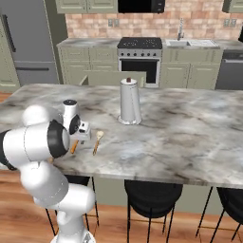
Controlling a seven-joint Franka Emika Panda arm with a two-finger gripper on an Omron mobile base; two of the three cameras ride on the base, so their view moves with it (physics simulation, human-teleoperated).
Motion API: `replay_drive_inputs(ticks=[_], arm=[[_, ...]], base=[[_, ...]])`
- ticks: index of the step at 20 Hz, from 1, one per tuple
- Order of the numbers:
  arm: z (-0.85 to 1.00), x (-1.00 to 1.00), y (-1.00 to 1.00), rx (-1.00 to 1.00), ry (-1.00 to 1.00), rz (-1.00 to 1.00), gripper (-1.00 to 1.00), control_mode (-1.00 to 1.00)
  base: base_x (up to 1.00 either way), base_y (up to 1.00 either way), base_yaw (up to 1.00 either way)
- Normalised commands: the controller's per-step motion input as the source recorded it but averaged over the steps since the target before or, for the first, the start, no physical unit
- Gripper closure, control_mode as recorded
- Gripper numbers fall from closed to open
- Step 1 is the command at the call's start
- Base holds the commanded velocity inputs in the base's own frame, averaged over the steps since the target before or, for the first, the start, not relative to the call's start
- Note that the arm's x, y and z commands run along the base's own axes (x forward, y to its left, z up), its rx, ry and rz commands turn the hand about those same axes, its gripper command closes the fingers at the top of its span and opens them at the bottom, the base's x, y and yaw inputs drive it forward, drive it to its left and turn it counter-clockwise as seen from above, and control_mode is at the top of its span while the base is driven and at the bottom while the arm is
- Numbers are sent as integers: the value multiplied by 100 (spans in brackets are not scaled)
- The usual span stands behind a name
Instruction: Pick up the metallic utensils from the counter and place them in the open drawer. Make sure not to pick up any wooden utensils.
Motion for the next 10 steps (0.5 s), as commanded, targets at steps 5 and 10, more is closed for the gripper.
replay_drive_inputs(ticks=[5, 10], arm=[[0, 1, 0, 0, 13, 0, -100, -100], [-3, 0, 0, -1, 0, 0, -100, -100]], base=[[0, 0, 0], [0, 0, 0]])
